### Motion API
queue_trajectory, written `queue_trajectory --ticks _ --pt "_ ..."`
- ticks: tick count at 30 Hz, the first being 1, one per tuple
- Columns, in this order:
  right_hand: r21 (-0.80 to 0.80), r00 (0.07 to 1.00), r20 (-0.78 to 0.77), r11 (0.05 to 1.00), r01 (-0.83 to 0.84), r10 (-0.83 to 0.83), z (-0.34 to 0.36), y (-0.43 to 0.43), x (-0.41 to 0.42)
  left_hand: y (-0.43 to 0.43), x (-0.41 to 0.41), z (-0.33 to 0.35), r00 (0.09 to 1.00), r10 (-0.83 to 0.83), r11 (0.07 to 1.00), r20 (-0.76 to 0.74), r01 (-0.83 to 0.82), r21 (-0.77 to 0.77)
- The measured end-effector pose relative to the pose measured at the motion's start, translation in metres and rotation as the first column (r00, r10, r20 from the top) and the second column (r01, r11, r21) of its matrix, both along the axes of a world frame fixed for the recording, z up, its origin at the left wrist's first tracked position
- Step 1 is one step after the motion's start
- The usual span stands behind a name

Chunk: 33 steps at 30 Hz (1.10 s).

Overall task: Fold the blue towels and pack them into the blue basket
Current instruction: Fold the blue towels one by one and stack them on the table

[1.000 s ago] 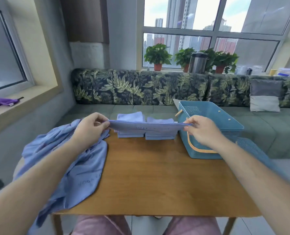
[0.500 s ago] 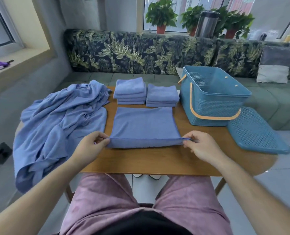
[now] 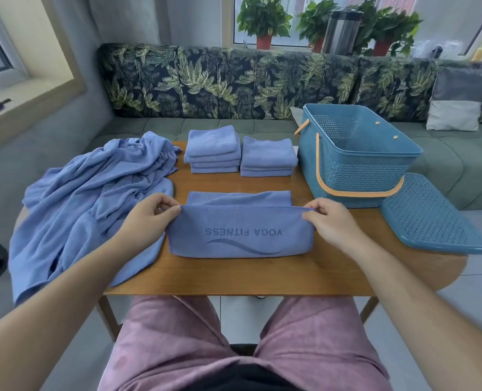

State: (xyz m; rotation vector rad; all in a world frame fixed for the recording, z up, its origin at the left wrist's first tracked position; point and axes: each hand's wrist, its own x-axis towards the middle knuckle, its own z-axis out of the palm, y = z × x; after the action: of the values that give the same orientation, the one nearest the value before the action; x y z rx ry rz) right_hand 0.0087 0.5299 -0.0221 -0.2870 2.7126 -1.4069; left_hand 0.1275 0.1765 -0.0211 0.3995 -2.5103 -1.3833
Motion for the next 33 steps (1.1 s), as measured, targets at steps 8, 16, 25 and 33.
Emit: queue_trajectory --ticks 8,16,25,33 --pt "0.092 0.997 -0.03 0.993 0.07 -0.067 -0.016 -0.046 -0.083 -0.014 -0.106 -0.028 0.992 0.12 0.989 0.044 -0.116 -0.091" --pt "0.235 0.992 -0.038 0.963 0.128 -0.122 -0.066 -0.064 -0.125 -0.023 -0.156 -0.078 0.983 0.174 0.965 0.06 -0.159 -0.207" --pt "0.518 0.888 -0.366 0.854 -0.055 0.28 -0.064 -0.127 -0.079 0.049 -0.145 -0.083 0.987 -0.09 0.764 -0.134 -0.018 -0.645" --pt "0.658 0.955 -0.043 0.727 -0.194 0.294 -0.092 -0.124 -0.083 0.049 -0.14 -0.102 0.965 -0.095 0.775 0.244 0.225 -0.591"
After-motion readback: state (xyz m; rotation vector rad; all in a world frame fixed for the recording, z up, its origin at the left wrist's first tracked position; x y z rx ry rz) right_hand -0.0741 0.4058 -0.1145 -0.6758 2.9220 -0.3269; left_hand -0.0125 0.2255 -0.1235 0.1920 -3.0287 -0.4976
